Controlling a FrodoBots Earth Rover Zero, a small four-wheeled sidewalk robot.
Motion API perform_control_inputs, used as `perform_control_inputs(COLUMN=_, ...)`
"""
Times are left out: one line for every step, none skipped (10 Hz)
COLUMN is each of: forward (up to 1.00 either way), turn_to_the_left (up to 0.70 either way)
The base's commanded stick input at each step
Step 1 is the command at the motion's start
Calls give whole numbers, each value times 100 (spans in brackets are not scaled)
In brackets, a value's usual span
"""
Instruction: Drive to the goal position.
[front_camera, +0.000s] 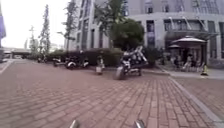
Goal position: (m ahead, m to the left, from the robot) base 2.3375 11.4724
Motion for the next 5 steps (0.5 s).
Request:
perform_control_inputs(forward=0, turn_to_the_left=45)
perform_control_inputs(forward=0, turn_to_the_left=45)
perform_control_inputs(forward=0, turn_to_the_left=45)
perform_control_inputs(forward=0, turn_to_the_left=45)
perform_control_inputs(forward=45, turn_to_the_left=27)
